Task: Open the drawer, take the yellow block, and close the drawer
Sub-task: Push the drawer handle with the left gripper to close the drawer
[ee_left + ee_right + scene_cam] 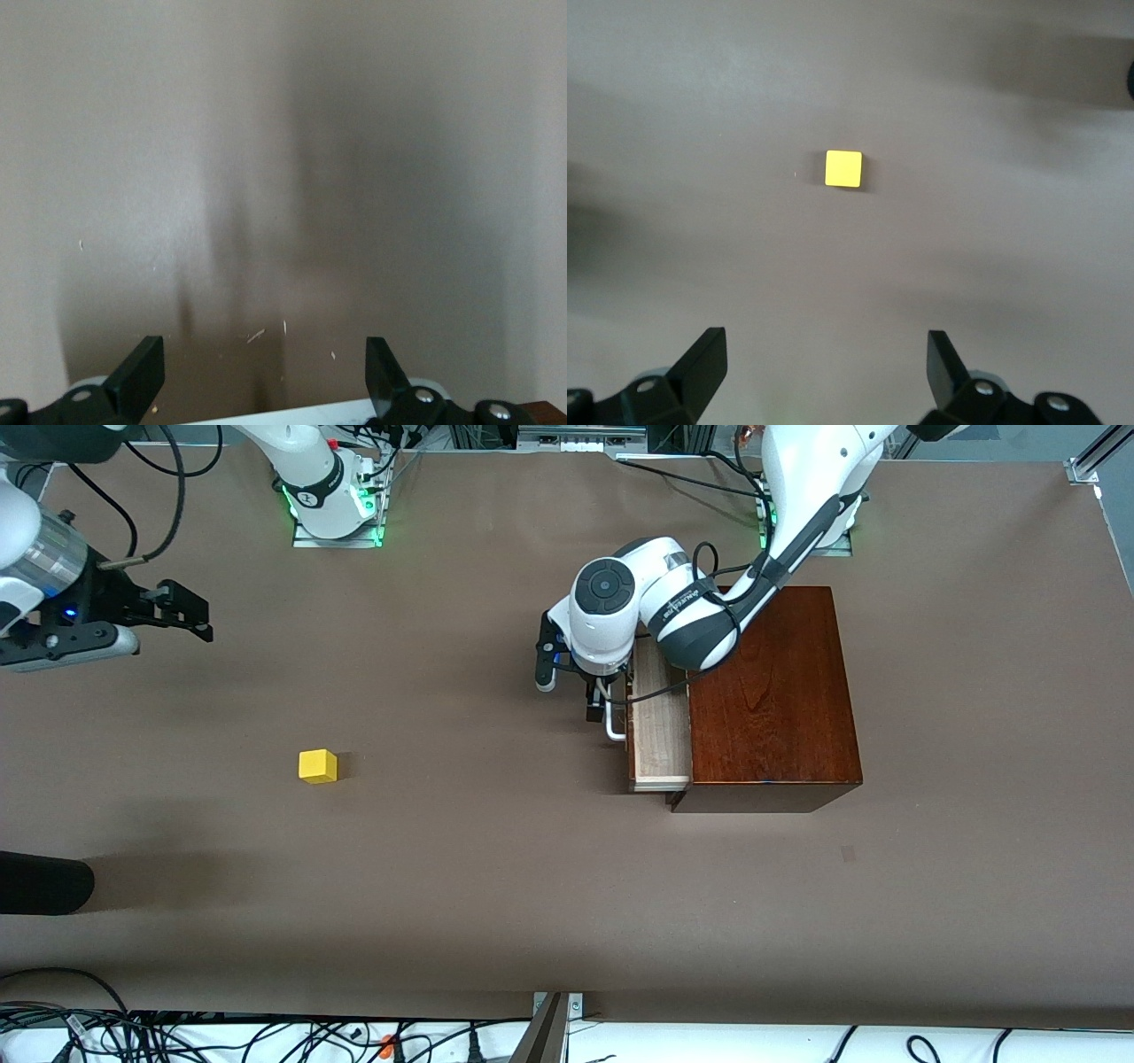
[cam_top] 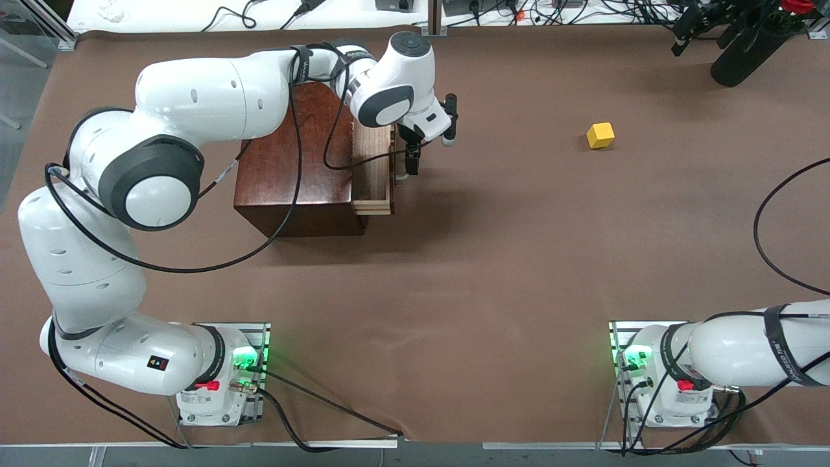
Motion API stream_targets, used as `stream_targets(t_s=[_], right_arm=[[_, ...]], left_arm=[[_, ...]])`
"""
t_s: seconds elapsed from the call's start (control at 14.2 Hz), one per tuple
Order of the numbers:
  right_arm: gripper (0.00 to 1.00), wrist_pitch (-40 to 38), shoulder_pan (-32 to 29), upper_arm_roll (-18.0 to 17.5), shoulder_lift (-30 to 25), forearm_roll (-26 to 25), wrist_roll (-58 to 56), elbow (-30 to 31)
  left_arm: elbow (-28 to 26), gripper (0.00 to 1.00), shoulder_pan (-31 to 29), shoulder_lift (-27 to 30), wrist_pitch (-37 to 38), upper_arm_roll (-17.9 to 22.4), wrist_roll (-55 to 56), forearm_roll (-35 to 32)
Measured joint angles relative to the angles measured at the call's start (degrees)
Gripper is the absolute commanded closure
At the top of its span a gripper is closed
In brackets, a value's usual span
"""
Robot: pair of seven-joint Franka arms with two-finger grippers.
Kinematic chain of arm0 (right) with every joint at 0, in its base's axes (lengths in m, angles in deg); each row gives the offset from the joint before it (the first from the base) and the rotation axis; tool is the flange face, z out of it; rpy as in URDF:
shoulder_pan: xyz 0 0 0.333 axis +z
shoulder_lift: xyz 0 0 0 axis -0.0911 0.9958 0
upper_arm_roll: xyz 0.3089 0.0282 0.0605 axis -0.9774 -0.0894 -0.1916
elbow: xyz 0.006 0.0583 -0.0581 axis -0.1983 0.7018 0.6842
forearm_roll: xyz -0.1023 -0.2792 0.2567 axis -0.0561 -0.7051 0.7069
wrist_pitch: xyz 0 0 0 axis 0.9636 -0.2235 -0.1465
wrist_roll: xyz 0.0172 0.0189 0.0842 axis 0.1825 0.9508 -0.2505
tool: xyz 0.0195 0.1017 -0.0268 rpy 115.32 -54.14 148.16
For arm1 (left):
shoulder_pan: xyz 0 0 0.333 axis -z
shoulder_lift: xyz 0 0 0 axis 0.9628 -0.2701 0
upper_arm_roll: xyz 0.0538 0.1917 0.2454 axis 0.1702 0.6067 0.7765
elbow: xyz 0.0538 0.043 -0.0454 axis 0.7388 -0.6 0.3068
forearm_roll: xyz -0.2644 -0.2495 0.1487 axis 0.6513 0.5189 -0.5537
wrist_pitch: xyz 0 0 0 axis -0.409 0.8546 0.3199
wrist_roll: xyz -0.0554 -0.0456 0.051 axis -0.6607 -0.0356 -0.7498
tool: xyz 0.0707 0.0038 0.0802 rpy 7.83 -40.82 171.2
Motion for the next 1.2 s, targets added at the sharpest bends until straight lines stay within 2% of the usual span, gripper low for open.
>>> stream_targets(t_s=[0.42,0.77,1.2], right_arm=[[0.00,-0.60,0.06,-0.32,1.16,0.00,-0.04,-1.91],[0.00,0.30,0.07,-0.38,1.64,0.00,-0.18,-2.37],[0.00,0.25,0.10,-0.48,5.35,0.00,-0.22,-6.95]], left_arm=[[-0.02,0.00,-4.48,1.30,3.69,-0.28,-4.01,-0.01],[-0.04,0.00,-5.70,2.01,5.55,-0.43,-4.26,-0.01],[-0.04,0.00,-6.68,3.04,8.12,-0.62,-4.27,-0.02]])
